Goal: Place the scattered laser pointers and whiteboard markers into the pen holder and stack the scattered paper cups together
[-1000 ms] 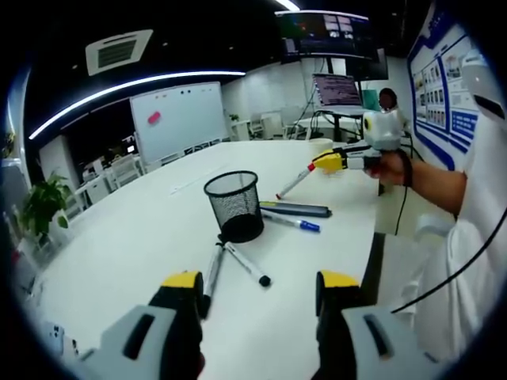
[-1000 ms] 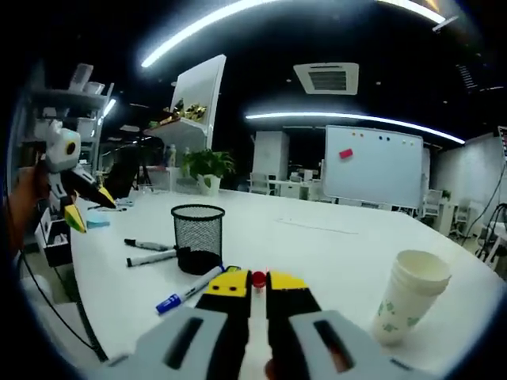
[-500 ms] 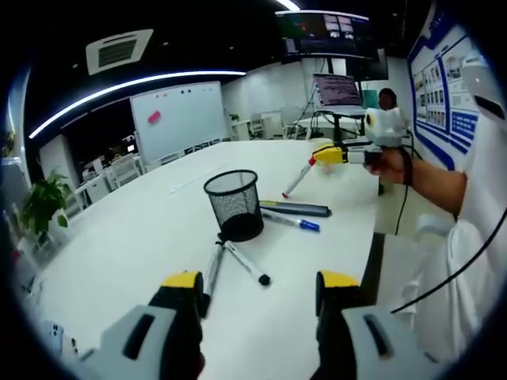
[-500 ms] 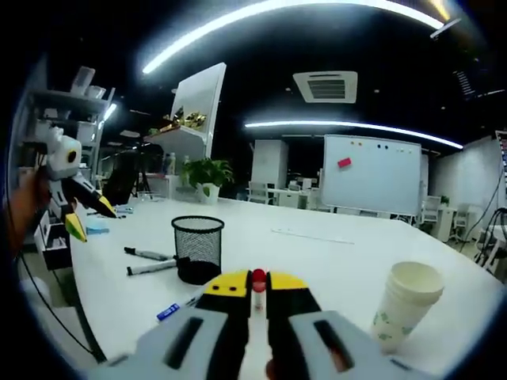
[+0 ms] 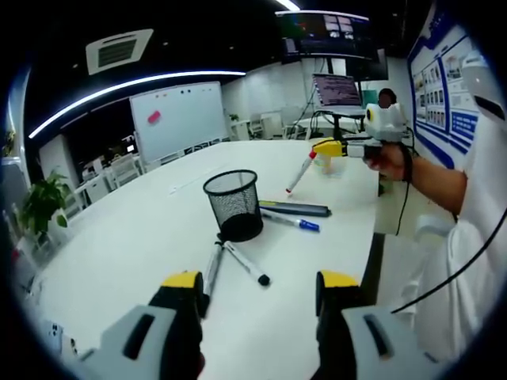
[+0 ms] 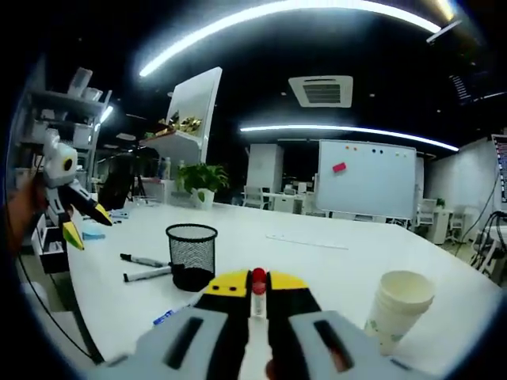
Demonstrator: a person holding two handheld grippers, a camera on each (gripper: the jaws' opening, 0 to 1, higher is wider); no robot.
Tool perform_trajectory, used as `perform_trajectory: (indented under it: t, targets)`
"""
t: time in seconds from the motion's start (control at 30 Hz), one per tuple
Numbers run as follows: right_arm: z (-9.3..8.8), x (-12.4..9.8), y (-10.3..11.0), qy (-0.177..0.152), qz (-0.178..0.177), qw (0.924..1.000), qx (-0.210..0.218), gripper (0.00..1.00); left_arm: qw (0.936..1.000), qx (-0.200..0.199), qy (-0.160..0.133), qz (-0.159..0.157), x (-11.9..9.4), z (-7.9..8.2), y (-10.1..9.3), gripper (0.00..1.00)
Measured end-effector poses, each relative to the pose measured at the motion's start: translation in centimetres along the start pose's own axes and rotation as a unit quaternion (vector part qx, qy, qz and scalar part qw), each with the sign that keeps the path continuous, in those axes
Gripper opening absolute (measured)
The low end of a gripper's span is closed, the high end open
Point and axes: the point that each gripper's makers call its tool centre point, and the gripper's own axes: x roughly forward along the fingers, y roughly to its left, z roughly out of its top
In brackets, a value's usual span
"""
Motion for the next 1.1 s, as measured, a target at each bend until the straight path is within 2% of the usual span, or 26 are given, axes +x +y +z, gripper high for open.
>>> perform_trajectory:
  t: [1.1]
  targets:
    - [2.0, 0.5, -0.2, -0.011, -0.006, 0.9999, -0.006, 0.08, 1.0000, -0.002, 0.000, 0.000, -0.1, -0.2, 0.1, 0.58]
